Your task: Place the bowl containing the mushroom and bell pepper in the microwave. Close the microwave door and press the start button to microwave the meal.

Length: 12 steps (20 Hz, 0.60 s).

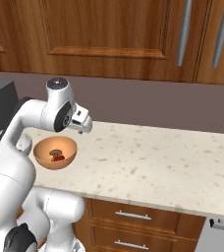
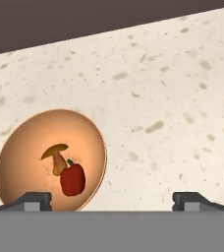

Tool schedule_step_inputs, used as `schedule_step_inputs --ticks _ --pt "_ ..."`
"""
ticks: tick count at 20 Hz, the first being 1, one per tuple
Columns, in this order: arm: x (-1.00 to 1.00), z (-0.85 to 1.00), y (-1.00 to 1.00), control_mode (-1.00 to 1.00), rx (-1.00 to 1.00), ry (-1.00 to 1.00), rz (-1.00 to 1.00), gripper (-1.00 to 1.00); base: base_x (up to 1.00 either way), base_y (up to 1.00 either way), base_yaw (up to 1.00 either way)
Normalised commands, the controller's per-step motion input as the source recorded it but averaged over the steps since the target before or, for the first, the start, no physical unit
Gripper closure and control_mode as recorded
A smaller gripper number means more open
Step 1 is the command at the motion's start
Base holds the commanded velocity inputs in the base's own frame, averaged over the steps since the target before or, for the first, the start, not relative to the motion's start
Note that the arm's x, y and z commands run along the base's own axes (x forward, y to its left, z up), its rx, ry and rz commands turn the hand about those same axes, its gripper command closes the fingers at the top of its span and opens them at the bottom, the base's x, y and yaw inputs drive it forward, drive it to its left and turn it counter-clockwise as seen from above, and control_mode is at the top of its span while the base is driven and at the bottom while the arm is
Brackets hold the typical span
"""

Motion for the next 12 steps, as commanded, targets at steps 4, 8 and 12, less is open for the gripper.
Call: schedule_step_inputs --ticks 4,8,12 --pt "0.0 -0.42 0.0 -1.0 0.12 0.0 -0.11 -1.0 0.0 0.0 0.0" --pt "0.0 -0.41 0.0 -1.0 0.06 0.06 -0.07 -1.0 0.0 0.0 0.0" --pt "0.0 -0.57 0.08 -1.0 0.05 0.08 -0.01 -1.0 0.0 0.0 0.0"
